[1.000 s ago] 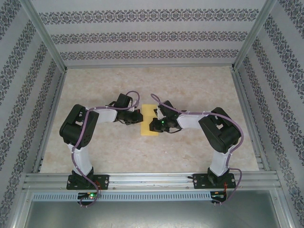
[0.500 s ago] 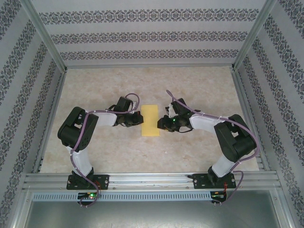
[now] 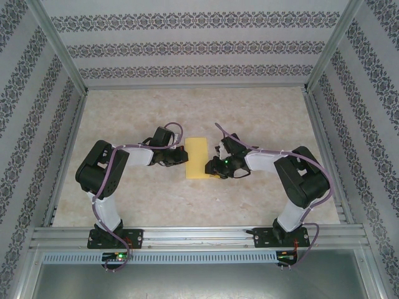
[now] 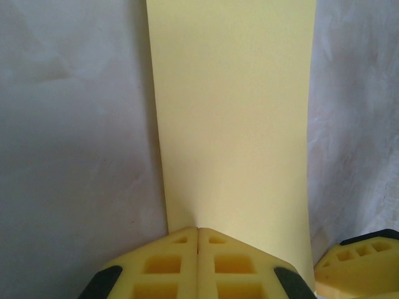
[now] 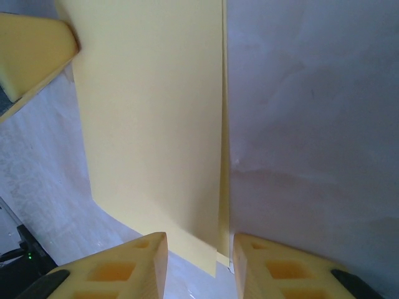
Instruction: Fold a paper plane with a square sheet of paper (fold left side to right side)
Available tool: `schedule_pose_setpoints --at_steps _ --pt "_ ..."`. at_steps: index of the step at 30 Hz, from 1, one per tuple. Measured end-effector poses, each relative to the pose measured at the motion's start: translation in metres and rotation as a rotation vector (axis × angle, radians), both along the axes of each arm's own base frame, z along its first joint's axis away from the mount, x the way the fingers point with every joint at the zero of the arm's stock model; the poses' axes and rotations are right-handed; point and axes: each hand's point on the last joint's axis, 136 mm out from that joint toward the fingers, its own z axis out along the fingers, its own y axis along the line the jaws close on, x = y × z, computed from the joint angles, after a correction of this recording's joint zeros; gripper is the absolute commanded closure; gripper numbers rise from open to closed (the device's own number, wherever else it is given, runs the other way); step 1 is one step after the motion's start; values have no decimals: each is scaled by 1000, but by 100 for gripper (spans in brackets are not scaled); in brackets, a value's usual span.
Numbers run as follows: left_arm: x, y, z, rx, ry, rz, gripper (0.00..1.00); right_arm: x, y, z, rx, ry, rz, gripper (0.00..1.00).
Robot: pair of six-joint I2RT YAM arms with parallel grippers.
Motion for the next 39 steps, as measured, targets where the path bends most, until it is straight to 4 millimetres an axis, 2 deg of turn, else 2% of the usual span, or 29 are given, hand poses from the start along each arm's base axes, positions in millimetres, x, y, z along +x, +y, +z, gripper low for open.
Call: schedule_pose_setpoints --at_steps 7,20,27,31,39 --pt "0 0 0 0 0 0 100 5 7 4 33 -11 -8 72" --pt "0 0 0 0 0 0 100 19 14 11 102 -30 -29 69" --pt "0 0 0 -1 0 0 100 38 15 8 118 -32 -48 69" --pt "0 0 0 -1 0 -1 100 54 15 12 131 -48 -64 69" --pt "-3 -1 1 -1 -1 -4 100 79 12 10 142 -66 -82 73"
